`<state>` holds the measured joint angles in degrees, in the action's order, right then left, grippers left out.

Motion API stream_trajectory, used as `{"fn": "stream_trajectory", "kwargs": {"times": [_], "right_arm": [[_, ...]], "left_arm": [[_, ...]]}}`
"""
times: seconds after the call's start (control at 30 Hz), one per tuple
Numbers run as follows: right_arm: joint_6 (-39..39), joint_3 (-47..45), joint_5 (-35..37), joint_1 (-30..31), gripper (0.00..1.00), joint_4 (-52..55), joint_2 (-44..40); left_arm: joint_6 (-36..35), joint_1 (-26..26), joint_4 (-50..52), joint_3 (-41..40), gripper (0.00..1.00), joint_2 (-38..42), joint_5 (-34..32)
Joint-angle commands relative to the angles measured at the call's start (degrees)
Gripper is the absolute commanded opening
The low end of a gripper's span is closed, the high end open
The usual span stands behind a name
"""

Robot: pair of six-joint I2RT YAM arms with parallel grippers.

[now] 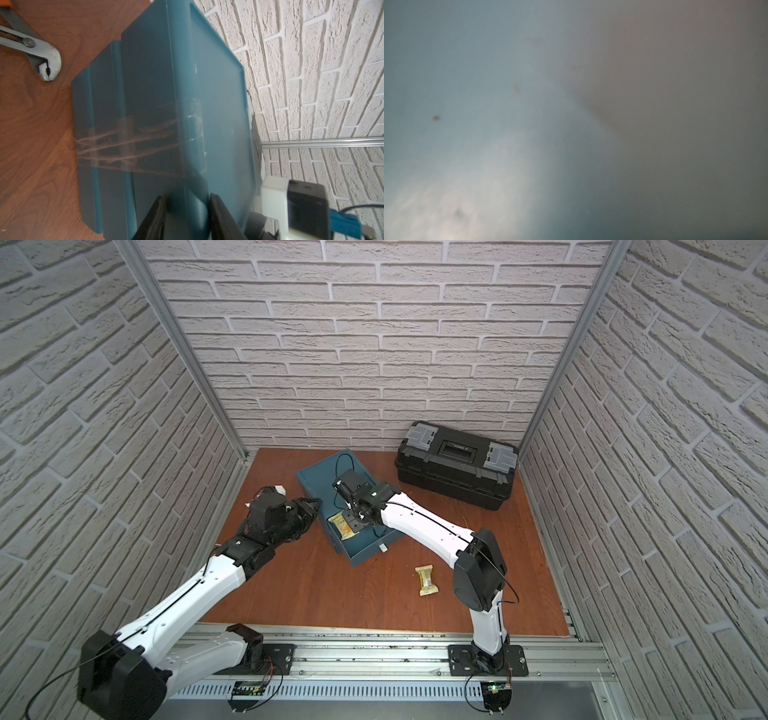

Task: Take the cookies out of the drawer
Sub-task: Pick up the cookie from the drawer.

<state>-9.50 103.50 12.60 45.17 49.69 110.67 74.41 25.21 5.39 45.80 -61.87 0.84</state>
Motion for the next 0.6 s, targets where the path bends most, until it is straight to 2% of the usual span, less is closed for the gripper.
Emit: {"fn": "stream_trajectory", "kwargs": {"times": [0.0, 0.57], "right_arm": [[-0.55, 0.92, -0.28, -0.49, 0.54, 0.76, 0.46], [-2.41, 1.38, -4.67, -1.91, 0.41, 1.89, 1.15]], "left_arm": [[-0.32, 0.13, 3.64, -0.6, 0.38, 0.34, 1.36], [-0.36, 0.13, 3.59, -0.39, 0.37, 0.37, 1.36]]}}
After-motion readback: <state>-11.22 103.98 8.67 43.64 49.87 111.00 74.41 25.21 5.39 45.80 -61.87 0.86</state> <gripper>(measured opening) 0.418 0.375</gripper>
